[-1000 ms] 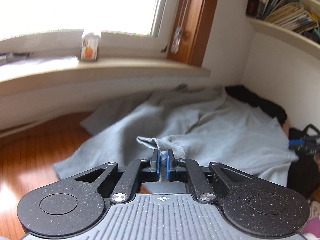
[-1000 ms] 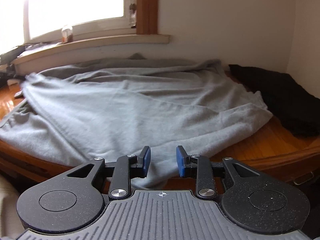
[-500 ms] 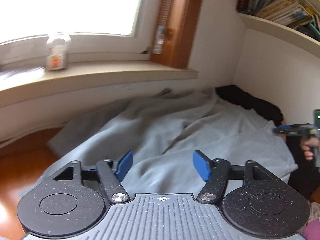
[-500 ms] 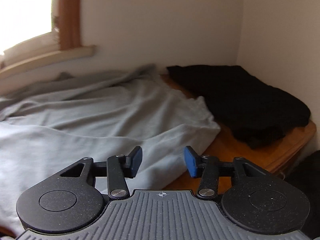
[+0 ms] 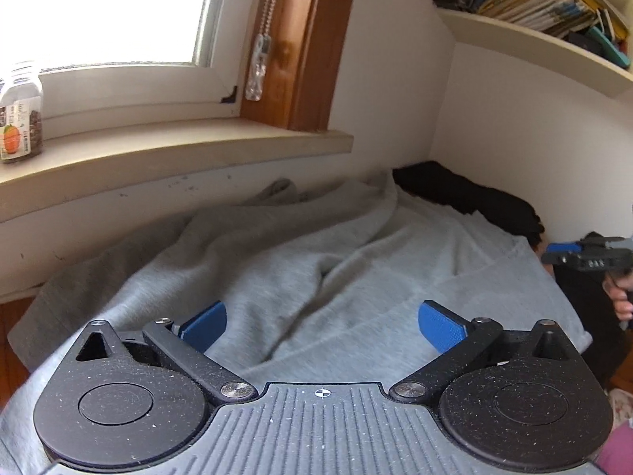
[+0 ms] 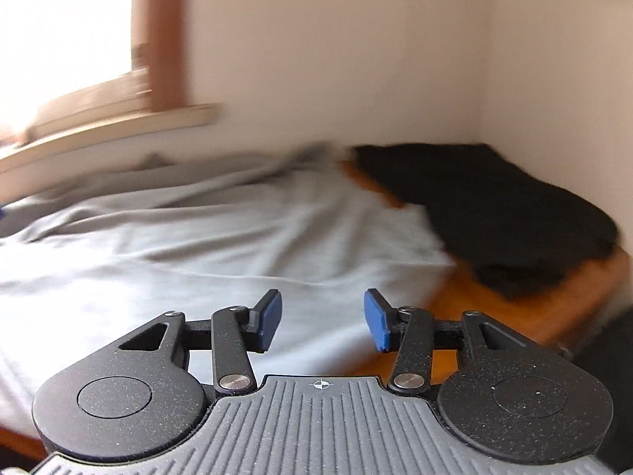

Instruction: Fold clothes

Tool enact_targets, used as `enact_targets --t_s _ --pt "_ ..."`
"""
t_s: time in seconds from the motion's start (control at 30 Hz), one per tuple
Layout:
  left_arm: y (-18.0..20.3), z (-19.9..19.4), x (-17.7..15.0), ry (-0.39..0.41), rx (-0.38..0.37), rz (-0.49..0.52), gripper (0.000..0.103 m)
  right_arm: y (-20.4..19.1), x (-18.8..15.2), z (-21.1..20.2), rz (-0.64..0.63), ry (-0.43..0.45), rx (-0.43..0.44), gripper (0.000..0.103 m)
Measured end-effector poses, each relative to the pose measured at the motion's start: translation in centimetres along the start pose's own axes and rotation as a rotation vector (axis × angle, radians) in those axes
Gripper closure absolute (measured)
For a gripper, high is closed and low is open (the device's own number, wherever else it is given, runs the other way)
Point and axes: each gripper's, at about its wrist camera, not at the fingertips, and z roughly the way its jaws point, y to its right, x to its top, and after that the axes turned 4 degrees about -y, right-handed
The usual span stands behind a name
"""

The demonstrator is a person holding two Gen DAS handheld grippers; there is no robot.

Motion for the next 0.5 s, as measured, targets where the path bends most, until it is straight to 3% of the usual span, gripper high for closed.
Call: enact_targets --t_s 0.27,0.4,0.5 --pt "-2.8 -1.9 0.2 0.045 0.021 -0.026 0.0 -11.4 1.6 2.5 -0.169 -0.054 0.231 0.045" --pt "-3.5 -2.8 0.4 0.045 0.016 -0.066 0.0 -15.7 2.0 3.4 -0.227 -0.074 0.296 0.043" --pt "-4.2 -4.6 0.6 0.107 0.019 -0.076 0.0 -18.1 3.0 4.0 -0.261 -0.076 0.316 0.04"
